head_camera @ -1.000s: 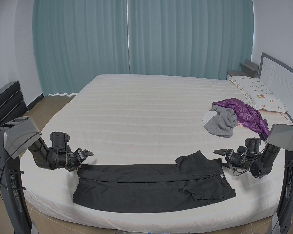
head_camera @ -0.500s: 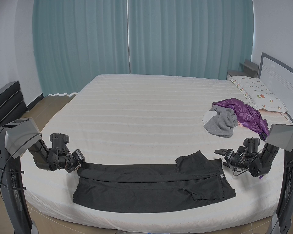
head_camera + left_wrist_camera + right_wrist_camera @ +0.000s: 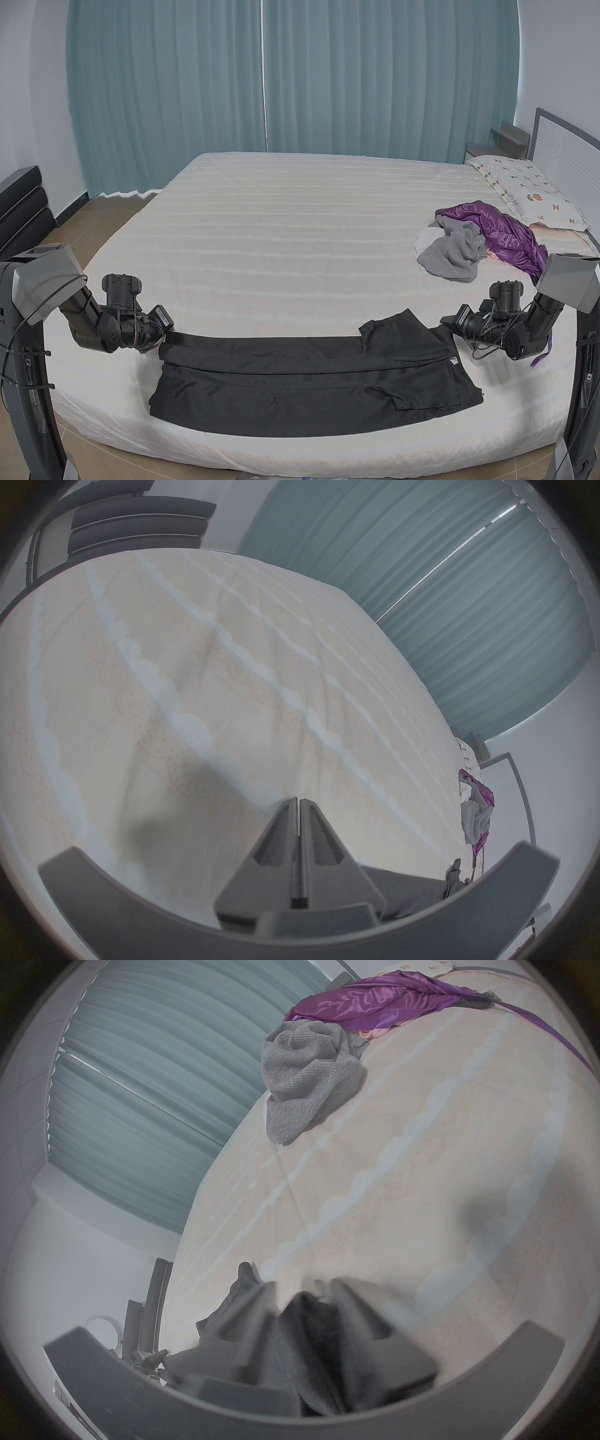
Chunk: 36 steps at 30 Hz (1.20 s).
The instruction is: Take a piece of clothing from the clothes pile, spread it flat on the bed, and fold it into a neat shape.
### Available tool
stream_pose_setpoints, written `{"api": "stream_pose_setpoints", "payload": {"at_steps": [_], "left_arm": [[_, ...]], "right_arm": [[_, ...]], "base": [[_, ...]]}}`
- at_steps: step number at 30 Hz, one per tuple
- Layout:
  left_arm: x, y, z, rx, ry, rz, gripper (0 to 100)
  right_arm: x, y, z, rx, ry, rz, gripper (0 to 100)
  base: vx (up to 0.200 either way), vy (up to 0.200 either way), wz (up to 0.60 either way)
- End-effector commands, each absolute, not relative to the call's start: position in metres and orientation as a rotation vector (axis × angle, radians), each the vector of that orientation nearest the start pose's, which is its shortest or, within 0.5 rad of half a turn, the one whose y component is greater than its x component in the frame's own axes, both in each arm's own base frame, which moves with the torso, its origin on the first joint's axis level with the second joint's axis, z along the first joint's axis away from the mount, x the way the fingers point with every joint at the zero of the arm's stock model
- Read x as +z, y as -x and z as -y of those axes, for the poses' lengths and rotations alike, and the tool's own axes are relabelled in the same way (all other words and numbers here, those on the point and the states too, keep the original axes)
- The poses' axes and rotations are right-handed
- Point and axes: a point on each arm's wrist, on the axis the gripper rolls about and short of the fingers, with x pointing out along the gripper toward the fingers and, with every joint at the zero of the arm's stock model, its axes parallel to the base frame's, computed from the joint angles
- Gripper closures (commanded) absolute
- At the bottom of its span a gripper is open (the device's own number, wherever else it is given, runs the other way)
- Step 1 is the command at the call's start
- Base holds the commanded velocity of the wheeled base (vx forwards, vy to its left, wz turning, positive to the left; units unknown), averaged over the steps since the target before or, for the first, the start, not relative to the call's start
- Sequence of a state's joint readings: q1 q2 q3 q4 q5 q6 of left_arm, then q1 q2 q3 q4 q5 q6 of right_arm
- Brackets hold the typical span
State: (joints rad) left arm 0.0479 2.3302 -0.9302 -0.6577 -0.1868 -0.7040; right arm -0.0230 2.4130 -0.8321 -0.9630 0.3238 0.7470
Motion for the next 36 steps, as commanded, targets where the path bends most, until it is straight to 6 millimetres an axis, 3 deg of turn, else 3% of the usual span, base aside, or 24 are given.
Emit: {"api": "stream_pose_setpoints", "payload": {"at_steps": [1,20,21,22,29,36], "left_arm": [[-0.012,-0.385,-0.014,0.134,0.757,-0.760,100],[-0.011,-0.385,-0.015,0.141,0.772,-0.758,100],[-0.011,-0.385,-0.015,0.141,0.772,-0.758,100],[-0.010,-0.385,-0.014,0.143,0.785,-0.754,0],[-0.009,-0.385,-0.015,0.155,0.816,-0.752,0],[0.000,-0.374,-0.019,0.189,0.892,-0.746,0]], "right_arm": [[-0.034,-0.381,0.002,0.049,-0.827,-0.689,100],[-0.036,-0.387,0.015,0.034,-0.835,-0.640,100],[-0.036,-0.387,0.015,0.034,-0.835,-0.640,0],[-0.035,-0.386,0.015,0.035,-0.834,-0.642,0],[-0.024,-0.384,0.015,0.045,-0.834,-0.623,0],[0.007,-0.373,0.008,0.093,-0.815,-0.556,0]], "base": [[0.000,0.000,0.00],[0.000,0.000,0.00],[0.000,0.000,0.00],[0.000,0.000,0.00],[0.000,0.000,0.00],[0.000,0.000,0.00]]}}
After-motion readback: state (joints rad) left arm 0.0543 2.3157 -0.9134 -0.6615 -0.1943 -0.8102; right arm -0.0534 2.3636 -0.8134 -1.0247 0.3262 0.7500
